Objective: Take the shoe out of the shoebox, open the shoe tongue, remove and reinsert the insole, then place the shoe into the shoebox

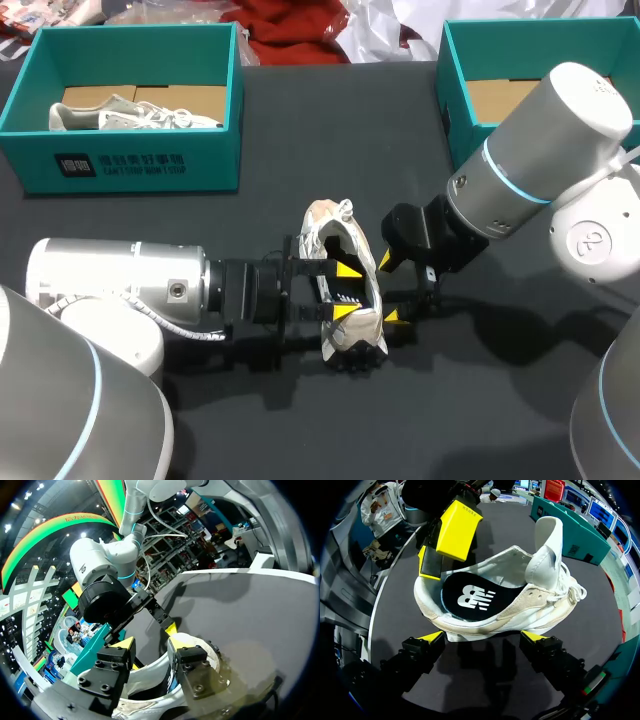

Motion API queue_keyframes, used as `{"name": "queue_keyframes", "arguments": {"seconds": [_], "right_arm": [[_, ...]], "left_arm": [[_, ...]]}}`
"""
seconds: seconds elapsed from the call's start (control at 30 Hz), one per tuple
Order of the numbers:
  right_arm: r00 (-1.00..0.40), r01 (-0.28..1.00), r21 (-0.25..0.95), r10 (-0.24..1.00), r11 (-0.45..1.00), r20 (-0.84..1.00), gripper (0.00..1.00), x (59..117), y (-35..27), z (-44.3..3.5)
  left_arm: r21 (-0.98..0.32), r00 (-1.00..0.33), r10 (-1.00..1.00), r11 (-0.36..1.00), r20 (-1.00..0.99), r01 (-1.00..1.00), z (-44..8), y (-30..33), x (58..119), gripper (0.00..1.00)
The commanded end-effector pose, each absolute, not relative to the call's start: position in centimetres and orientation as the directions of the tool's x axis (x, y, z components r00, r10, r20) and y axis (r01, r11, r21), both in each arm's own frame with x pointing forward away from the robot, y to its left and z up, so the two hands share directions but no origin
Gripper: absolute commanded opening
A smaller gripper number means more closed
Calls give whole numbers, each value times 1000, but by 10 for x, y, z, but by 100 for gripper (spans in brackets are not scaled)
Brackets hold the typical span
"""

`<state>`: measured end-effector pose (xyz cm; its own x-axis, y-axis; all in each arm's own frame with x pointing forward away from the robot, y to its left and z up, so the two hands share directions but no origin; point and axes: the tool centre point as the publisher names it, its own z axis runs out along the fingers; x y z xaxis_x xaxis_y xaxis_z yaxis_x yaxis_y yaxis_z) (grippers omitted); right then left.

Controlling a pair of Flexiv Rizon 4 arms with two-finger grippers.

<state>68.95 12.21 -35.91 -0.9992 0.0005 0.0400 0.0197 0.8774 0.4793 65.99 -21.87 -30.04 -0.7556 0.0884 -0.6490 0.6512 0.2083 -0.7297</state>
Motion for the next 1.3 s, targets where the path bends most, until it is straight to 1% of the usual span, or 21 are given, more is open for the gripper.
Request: {"name": "queue_keyframes", "arguments": {"seconds": [0.03, 0.37, 0.6, 0.67, 0.77, 0.83, 0.97, 1.07, 1.13, 1.2, 1.3], "right_arm": [[-999, 21, 480, 1, 877, 42, 100, 689, 118, -357], [-999, 16, 461, -1, 887, 36, 100, 690, 97, -341], [-1000, 22, 428, 11, 904, 27, 100, 686, 67, -323], [-999, 37, 396, 29, 918, 25, 100, 684, 57, -318], [-1000, 31, 400, 27, 916, 16, 100, 681, 43, -311], [-999, 10, 437, -5, 899, 33, 100, 680, 33, -310], [-999, 10, 437, -5, 899, 33, 100, 680, 33, -310], [-999, 10, 437, -5, 899, 33, 100, 680, 33, -310], [-999, 10, 437, -5, 899, 33, 100, 680, 33, -310], [-999, 10, 437, -5, 899, 33, 100, 680, 33, -310], [-999, 10, 437, -5, 899, 33, 100, 680, 33, -310]], "left_arm": [[-728, -758, 112, 219, -643, 650, -293, -205, 656, 42], [-727, -768, 176, 248, -616, 640, -284, -177, 651, 43], [-732, -778, 255, 265, -575, 628, -279, -147, 642, 43], [-735, -779, 287, 265, -558, 624, -278, -138, 639, 42], [-733, -774, 333, 267, -539, 625, -276, -123, 635, 42], [-732, -770, 361, 270, -525, 626, -275, -113, 632, 42], [-721, -749, 429, 267, -505, 639, -271, -91, 628, 42], [-716, -731, 477, 260, -488, 648, -265, -72, 628, 44], [-705, -716, 501, 261, -485, 660, -262, -62, 629, 44], [-697, -705, 522, 261, -479, 667, -257, -54, 630, 41], [-681, -669, 577, 248, -467, 689, -252, -46, 630, 40]]}}
